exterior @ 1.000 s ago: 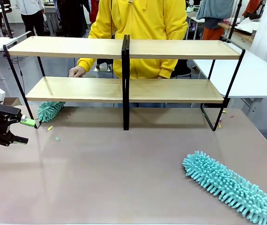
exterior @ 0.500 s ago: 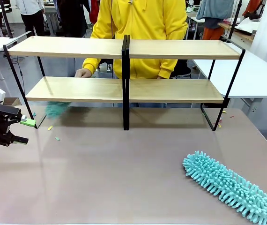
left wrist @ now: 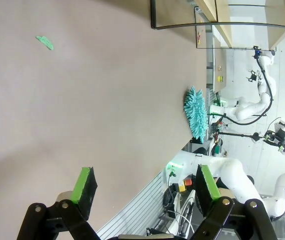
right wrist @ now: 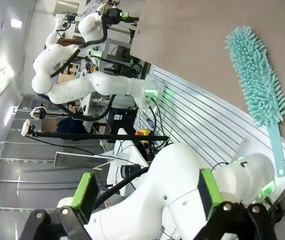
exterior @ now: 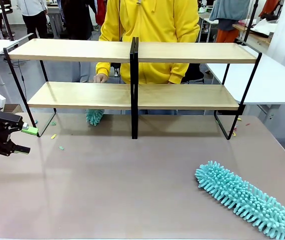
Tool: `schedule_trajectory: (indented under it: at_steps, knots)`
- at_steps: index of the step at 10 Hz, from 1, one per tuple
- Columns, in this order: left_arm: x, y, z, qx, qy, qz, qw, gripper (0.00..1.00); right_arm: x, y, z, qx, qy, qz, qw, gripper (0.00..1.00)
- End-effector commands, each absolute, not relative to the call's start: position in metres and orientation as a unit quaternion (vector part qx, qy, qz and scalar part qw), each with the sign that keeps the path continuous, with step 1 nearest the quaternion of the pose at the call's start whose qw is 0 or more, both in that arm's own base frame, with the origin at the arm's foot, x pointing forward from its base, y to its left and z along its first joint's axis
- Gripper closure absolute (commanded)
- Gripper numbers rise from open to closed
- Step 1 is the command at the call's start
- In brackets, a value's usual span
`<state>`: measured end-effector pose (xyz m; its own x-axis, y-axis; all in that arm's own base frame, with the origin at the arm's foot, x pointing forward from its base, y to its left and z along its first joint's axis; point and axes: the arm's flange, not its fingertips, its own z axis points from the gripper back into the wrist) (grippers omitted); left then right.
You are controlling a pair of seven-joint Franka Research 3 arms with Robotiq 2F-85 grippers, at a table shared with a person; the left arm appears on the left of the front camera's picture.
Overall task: Clean the shelves.
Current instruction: Place the Duster on the table.
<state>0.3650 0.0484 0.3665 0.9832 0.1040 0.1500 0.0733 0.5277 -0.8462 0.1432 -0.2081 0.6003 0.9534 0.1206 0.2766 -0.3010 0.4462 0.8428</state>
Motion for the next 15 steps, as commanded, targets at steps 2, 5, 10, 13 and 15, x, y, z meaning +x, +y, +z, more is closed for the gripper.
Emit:
schedule_trajectory:
  at_steps: [2, 5, 10, 13, 15]
  knots:
    - [0.3635, 0.0476, 0.3658, -0.495, -0.1, 0.001, 0.863, 0.0, 0.1411, -0.2127, 0.5985, 0.505, -0.094, 0.136, 0.847, 0.0]
    - [0.3635, 0.0476, 0.3658, -0.495, -0.1, 0.001, 0.863, 0.0, 0.1411, -0.2127, 0.5985, 0.505, -0.094, 0.136, 0.847, 0.0]
    - [0.3635, 0.0476, 0.3658, -0.495, -0.1, 0.001, 0.863, 0.0, 0.1411, -0.2127, 0.5985, 0.505, -0.094, 0.136, 0.847, 0.0]
    - [0.3635, 0.0476, 0.3658, -0.495, -0.1, 0.001, 0.863, 0.0, 0.1411, -0.2127, 0.5985, 0.505, -0.094, 0.136, 0.847, 0.0]
    - [0.3635, 0.0476, 0.3658, -0.495, -0.1, 0.001, 0.863, 0.0, 0.1411, -0.2127, 0.5985, 0.505, -0.094, 0.136, 0.847, 0.0]
